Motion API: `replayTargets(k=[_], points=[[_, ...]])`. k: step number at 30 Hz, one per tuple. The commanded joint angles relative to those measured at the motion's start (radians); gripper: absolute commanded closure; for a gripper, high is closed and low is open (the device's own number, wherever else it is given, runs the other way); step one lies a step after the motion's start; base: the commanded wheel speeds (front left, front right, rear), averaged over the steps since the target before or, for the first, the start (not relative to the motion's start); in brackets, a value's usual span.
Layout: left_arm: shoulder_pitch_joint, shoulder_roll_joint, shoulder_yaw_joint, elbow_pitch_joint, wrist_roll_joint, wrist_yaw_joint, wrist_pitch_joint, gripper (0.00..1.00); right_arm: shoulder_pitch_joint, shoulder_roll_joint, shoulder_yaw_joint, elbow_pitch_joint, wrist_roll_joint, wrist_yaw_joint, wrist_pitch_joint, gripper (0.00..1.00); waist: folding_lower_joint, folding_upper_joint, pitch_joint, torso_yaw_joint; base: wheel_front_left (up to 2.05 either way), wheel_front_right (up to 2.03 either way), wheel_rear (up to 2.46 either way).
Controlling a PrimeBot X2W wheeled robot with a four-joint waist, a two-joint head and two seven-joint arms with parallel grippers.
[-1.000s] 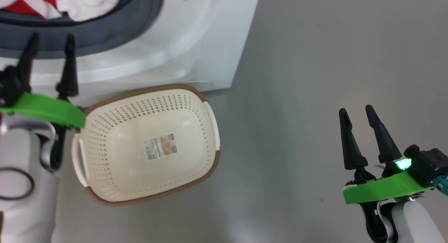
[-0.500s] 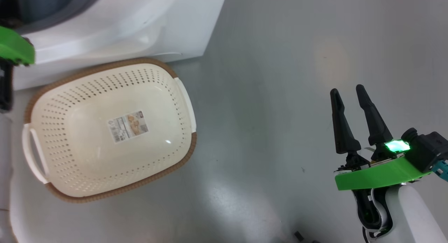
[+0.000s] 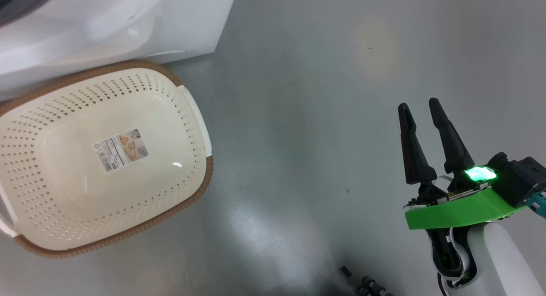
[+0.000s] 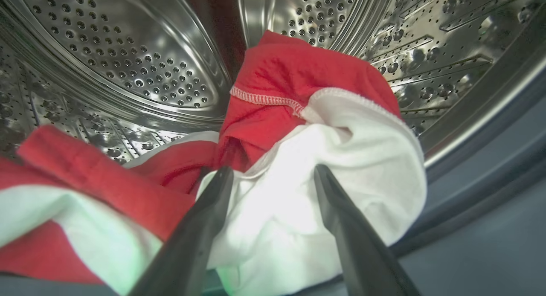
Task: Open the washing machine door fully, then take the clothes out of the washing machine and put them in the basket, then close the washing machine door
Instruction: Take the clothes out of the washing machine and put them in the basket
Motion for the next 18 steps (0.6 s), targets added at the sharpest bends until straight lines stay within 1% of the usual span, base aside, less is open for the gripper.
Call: replayTargets(k=[1, 10, 16, 17, 18], points=[[-0.016, 0.056, 0.004, -0.011, -0.001, 0.002, -0.005, 0.00, 0.012, -0.003, 0.020, -0.026, 0.002, 0.008, -0.006, 0.00, 0.0000, 0.0000, 0.003, -0.005, 0.00, 0.00, 0.00], [-0.075, 0.082, -0.075, 0.144, -0.011, 0.002, -0.005, 0.00, 0.021, -0.003, 0.030, -0.032, 0.005, 0.008, -0.006, 0.00, 0.0000, 0.0000, -0.006, -0.023, 0.00, 0.00, 0.00], [-0.106, 0.084, -0.119, 0.225, -0.021, 0.002, -0.005, 0.00, 0.025, -0.003, 0.032, -0.037, 0.007, 0.008, -0.006, 0.00, 0.0000, 0.0000, -0.008, -0.025, 0.00, 0.00, 0.00], [-0.109, 0.084, -0.124, 0.234, -0.025, 0.002, -0.005, 0.22, 0.025, -0.003, 0.031, -0.037, 0.007, 0.008, -0.006, 0.00, 0.0000, 0.0000, -0.008, -0.025, 0.00, 0.00, 0.00], [-0.112, 0.083, -0.130, 0.243, -0.028, 0.002, -0.005, 0.51, 0.025, -0.003, 0.031, -0.038, 0.007, 0.008, -0.006, 0.00, 0.0000, 0.0000, -0.009, -0.024, 0.00, 0.00, 0.00]])
